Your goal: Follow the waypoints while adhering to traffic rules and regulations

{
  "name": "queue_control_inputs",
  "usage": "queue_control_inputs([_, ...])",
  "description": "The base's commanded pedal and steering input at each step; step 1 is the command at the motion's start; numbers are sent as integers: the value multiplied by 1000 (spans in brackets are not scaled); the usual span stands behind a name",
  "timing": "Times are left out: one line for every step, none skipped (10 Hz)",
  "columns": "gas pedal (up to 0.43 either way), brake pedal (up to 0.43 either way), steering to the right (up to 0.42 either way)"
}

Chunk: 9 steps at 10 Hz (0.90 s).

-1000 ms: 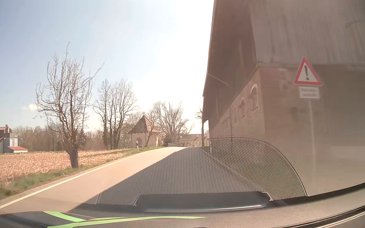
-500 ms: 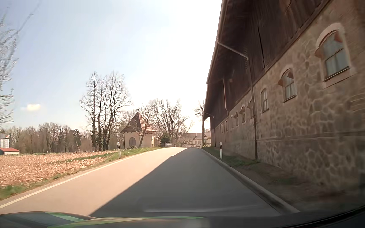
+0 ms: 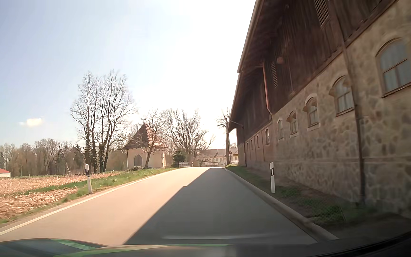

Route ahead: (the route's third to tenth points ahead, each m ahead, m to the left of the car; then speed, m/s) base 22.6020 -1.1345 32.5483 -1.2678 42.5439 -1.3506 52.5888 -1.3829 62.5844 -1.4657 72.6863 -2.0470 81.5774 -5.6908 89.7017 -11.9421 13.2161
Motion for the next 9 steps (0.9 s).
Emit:
queue_control_inputs([118, 0, 7])
queue_control_inputs([130, 0, 7])
queue_control_inputs([130, 0, 7])
queue_control_inputs([138, 0, 7])
queue_control_inputs([138, 0, 6])
queue_control_inputs([138, 0, 5])
queue_control_inputs([138, 0, 4])
queue_control_inputs([138, 0, 3])
queue_control_inputs([138, 0, 3])
